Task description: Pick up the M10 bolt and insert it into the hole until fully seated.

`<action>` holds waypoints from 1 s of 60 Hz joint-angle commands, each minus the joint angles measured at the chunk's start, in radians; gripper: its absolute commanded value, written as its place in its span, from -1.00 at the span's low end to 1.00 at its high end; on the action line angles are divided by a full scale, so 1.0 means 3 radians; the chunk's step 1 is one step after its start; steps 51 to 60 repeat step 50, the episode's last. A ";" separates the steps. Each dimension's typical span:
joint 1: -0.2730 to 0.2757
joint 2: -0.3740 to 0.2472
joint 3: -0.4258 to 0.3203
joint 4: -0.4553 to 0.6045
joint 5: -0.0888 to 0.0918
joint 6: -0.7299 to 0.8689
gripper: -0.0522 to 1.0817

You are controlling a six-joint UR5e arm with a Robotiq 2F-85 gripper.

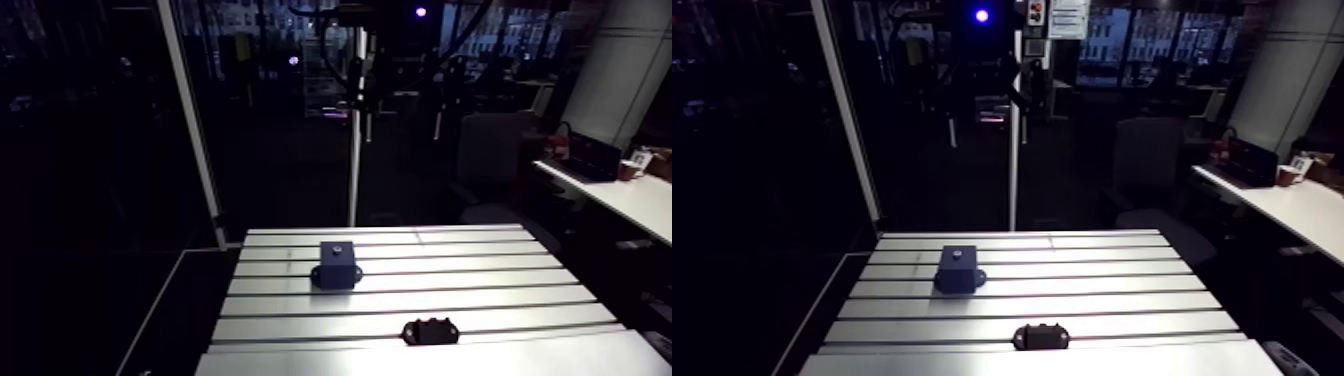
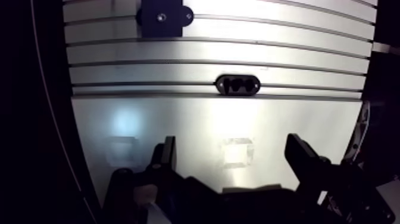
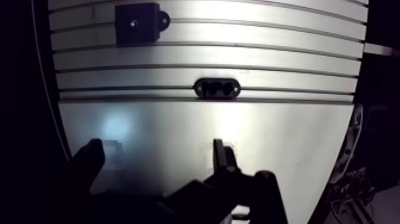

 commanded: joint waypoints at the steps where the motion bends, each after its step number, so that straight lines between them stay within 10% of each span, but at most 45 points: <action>1: -0.0019 -0.0017 -0.0042 -0.0038 0.0006 -0.0003 -0.88; 60: -0.0014 0.0029 -0.0030 -0.0043 0.0011 -0.0003 -0.88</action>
